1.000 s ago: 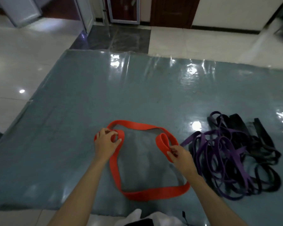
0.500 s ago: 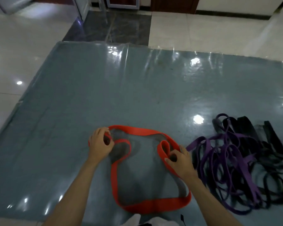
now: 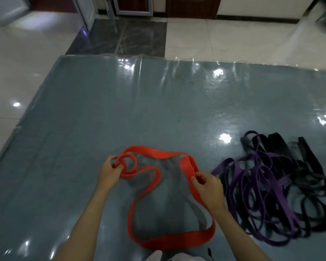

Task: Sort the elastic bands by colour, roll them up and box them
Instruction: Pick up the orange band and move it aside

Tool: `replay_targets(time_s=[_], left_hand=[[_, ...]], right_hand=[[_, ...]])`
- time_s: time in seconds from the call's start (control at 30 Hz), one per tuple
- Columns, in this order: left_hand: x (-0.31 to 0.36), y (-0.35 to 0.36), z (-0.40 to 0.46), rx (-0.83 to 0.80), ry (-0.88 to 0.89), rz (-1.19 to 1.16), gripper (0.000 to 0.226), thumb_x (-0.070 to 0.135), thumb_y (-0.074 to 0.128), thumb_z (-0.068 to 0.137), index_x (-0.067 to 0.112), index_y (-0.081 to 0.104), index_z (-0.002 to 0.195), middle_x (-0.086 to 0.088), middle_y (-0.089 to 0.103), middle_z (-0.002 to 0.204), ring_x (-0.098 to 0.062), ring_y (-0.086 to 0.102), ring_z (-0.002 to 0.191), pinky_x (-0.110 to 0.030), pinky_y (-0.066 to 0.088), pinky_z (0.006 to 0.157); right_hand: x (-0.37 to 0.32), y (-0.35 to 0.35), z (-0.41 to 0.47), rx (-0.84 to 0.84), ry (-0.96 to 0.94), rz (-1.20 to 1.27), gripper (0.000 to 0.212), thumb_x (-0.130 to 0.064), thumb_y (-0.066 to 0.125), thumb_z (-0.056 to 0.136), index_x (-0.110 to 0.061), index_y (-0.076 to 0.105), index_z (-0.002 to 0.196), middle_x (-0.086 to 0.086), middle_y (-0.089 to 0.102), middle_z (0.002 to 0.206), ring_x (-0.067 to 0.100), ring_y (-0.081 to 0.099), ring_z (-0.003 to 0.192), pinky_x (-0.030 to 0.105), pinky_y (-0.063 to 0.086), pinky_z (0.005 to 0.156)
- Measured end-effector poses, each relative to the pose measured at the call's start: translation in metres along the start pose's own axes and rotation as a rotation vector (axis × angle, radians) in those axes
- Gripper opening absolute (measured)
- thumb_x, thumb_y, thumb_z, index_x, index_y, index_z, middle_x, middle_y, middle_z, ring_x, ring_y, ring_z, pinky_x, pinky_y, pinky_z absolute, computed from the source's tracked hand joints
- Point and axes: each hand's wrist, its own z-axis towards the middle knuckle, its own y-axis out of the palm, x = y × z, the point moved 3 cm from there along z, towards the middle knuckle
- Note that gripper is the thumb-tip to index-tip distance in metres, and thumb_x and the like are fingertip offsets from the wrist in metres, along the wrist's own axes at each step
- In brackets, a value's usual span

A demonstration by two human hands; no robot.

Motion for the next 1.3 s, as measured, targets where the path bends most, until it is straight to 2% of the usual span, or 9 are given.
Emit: replay_targets(time_s=[0.2,0.33,0.57,0.7,0.87,1.0,1.1,1.2,1.3], left_hand=[[0.066,0.044,-0.104,-0.130,0.287,-0.202,0.042,-0.008,0.066,0.091,0.029,0.064,0.112,0.011,0.070,0.067,0.000,0.060,0.056,-0.020,0.050,0.056],[0.118,0.087,-0.172,-0.266,0.466,-0.227,0.052,-0.006,0.071,0.086,0.033,0.064,0.121,0.011,0.077,0.092,0.002,0.070,0.079,-0.011,0.050,0.072],[0.170,0.153,-0.268,-0.322,0.624,-0.262,0.053,0.009,0.069,0.081,0.044,0.063,0.120,0.022,0.075,0.110,0.001,0.071,0.105,-0.024,0.057,0.089],[0.202,0.179,-0.306,-0.375,0.683,-0.188,0.054,0.017,0.067,0.073,0.046,0.061,0.119,0.024,0.075,0.106,0.007,0.069,0.105,-0.010,0.052,0.082],[0.253,0.224,-0.373,-0.477,0.785,-0.111,0.060,0.009,0.072,0.080,0.045,0.060,0.127,0.022,0.077,0.105,0.005,0.073,0.094,-0.020,0.060,0.080],[0.296,0.267,-0.437,-0.779,0.840,-0.012,0.082,-0.005,0.071,0.084,0.036,0.049,0.150,0.008,0.075,0.126,-0.002,0.069,0.115,-0.032,0.057,0.103],[0.322,0.301,-0.484,-1.056,0.838,-0.004,0.097,-0.017,0.064,0.083,0.029,0.031,0.162,0.010,0.068,0.139,-0.011,0.066,0.122,-0.029,0.053,0.097],[0.345,0.338,-0.527,-1.141,0.860,-0.036,0.092,-0.002,0.062,0.084,0.030,0.027,0.162,0.006,0.058,0.147,-0.001,0.048,0.144,-0.020,0.049,0.105],[0.362,0.384,-0.566,-1.124,0.960,-0.050,0.081,0.010,0.064,0.090,0.041,0.033,0.158,0.011,0.059,0.145,0.008,0.045,0.142,-0.025,0.046,0.113]], right_hand=[[-0.022,-0.039,-0.014,0.049,0.093,0.329,0.019,-0.021,0.083,0.089,-0.011,0.083,0.105,0.002,0.081,0.093,0.017,0.076,0.086,0.042,0.062,0.087],[-0.033,-0.079,-0.031,0.127,0.068,0.549,0.011,-0.009,0.081,0.089,-0.017,0.083,0.096,-0.007,0.081,0.084,0.012,0.076,0.080,0.026,0.060,0.080],[-0.009,-0.157,-0.071,0.148,0.056,0.860,0.032,-0.028,0.059,0.107,-0.016,0.078,0.085,0.001,0.075,0.075,0.010,0.062,0.069,0.031,0.052,0.068],[0.018,-0.206,-0.092,0.090,0.061,1.015,0.048,-0.065,0.061,0.089,-0.019,0.072,0.082,0.002,0.068,0.080,0.014,0.059,0.074,0.028,0.053,0.069],[0.068,-0.277,-0.104,0.053,-0.097,1.031,0.052,-0.044,0.074,0.088,-0.018,0.068,0.133,0.006,0.077,0.124,0.022,0.074,0.115,0.029,0.059,0.090],[0.121,-0.351,-0.103,0.207,-0.134,1.100,0.050,-0.038,0.083,0.081,-0.021,0.072,0.126,0.009,0.077,0.122,0.026,0.073,0.115,0.038,0.060,0.096],[0.165,-0.408,-0.103,0.246,-0.153,1.168,0.047,-0.034,0.085,0.077,-0.024,0.074,0.121,0.008,0.078,0.119,0.019,0.074,0.109,0.031,0.059,0.090],[0.206,-0.458,-0.105,0.217,-0.163,1.224,0.050,-0.026,0.087,0.076,-0.022,0.073,0.124,0.008,0.077,0.124,0.020,0.074,0.111,0.028,0.059,0.089],[0.244,-0.496,-0.112,0.215,-0.160,1.217,0.049,-0.011,0.087,0.080,-0.017,0.071,0.126,0.011,0.078,0.119,0.021,0.075,0.107,0.026,0.059,0.086]])
